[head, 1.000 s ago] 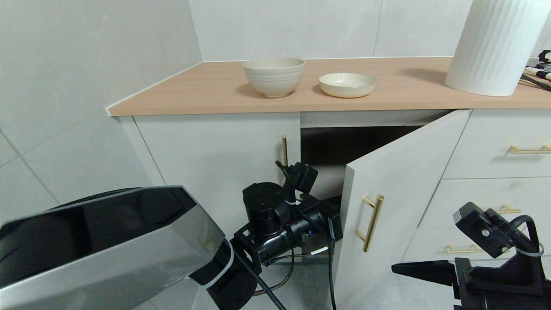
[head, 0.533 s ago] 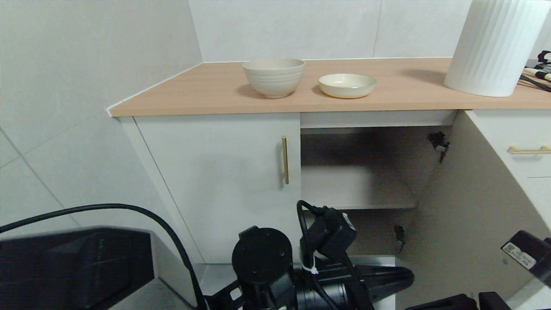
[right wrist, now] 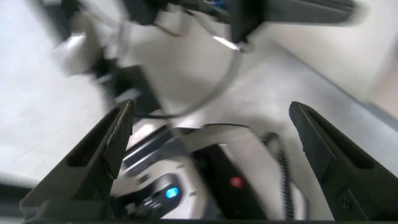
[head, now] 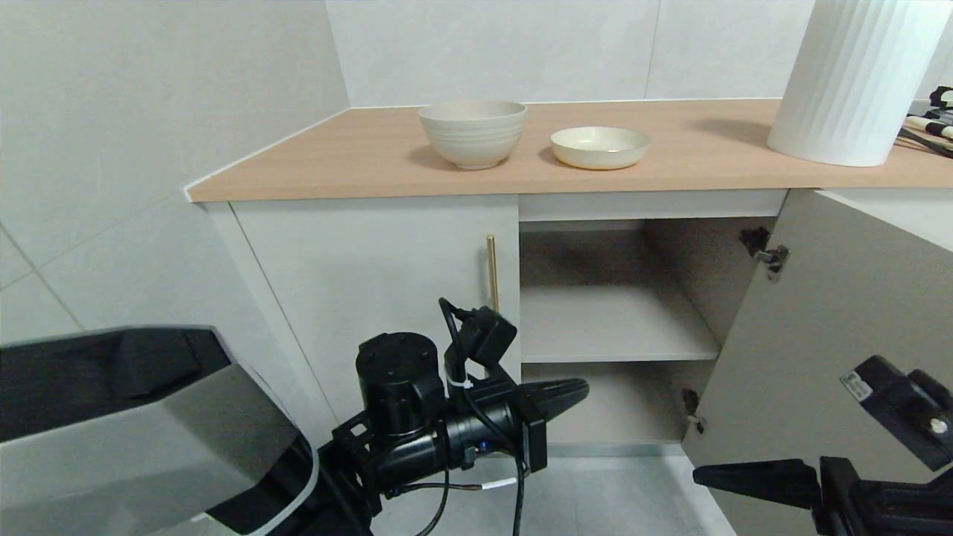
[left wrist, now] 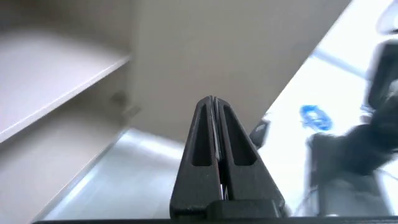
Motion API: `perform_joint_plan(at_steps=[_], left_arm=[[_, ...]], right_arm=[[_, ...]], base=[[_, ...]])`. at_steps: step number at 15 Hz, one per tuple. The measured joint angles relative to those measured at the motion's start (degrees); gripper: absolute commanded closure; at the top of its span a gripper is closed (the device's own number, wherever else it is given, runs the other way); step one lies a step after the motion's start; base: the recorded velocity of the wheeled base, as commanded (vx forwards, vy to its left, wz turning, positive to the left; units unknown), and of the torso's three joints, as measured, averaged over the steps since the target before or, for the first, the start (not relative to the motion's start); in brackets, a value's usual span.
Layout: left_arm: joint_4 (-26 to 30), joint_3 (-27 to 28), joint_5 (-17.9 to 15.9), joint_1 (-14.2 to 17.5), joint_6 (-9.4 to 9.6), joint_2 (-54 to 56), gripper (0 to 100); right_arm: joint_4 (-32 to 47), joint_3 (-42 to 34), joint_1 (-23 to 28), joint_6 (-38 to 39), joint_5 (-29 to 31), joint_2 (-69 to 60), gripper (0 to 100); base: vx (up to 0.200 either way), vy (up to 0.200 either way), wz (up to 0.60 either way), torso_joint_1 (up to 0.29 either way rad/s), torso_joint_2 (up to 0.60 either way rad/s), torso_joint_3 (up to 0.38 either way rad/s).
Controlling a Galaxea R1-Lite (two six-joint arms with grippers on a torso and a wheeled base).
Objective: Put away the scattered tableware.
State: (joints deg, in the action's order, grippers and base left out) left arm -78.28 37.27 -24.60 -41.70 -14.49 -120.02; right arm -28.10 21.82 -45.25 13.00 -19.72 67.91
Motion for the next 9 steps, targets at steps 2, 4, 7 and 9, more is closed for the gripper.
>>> perform_joint_plan(at_steps=[2, 4, 7, 9], left_arm=[[5.34, -0.01, 3.07, 0.65, 0.56, 2.43, 100], [9.45, -0.15, 3.94, 1.83, 0.67, 5.52, 100], [11.30, -1.33, 4.60, 4.25, 0.65, 9.96, 100], [12.31, -2.62, 4.68, 6.35, 0.65, 13.10, 0]], right_arm=[[-0.01, 0.76, 0.07, 0.02, 4.38, 1.66, 0], [-0.56, 1.18, 0.05, 0.09, 5.67, 3.08, 0], [-0.74, 1.55, 0.09, 0.17, 6.62, 4.22, 0], [-0.96, 1.90, 0.11, 0.28, 9.36, 5.05, 0]], base=[[0.000, 0.000, 0.00, 0.000, 0.00, 0.000], [0.000, 0.000, 0.00, 0.000, 0.00, 0.000], [0.000, 0.000, 0.00, 0.000, 0.00, 0.000], [0.000, 0.000, 0.00, 0.000, 0.00, 0.000]])
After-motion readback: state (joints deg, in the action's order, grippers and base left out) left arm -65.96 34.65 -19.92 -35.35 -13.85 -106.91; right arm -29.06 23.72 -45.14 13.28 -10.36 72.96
